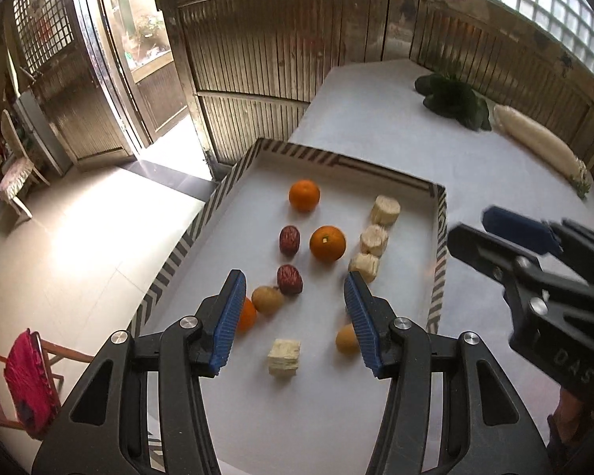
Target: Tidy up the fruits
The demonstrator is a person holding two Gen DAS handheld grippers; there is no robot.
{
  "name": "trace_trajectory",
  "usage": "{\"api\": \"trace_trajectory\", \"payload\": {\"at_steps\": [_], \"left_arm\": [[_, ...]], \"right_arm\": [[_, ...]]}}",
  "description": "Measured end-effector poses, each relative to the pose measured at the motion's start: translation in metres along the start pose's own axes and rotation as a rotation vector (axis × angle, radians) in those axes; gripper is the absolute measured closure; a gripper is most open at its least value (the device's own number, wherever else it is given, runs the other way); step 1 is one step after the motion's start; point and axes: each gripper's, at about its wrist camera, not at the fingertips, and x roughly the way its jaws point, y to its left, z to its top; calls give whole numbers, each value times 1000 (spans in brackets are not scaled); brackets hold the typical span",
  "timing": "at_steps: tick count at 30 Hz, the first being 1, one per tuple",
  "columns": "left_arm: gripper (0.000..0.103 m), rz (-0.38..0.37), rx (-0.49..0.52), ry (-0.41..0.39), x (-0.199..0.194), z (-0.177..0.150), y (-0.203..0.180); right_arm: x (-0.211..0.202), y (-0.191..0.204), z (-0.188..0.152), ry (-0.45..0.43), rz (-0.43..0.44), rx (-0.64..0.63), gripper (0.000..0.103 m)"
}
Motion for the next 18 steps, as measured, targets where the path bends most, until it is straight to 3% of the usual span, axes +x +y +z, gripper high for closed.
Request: {"api": "trace_trajectory", "payload": {"at_steps": [18], "left_arm": [[51,85,-3,-22,-6,7,1]], "right_arm": [[-9,-8,-9,-4,-16,-8,57]]}}
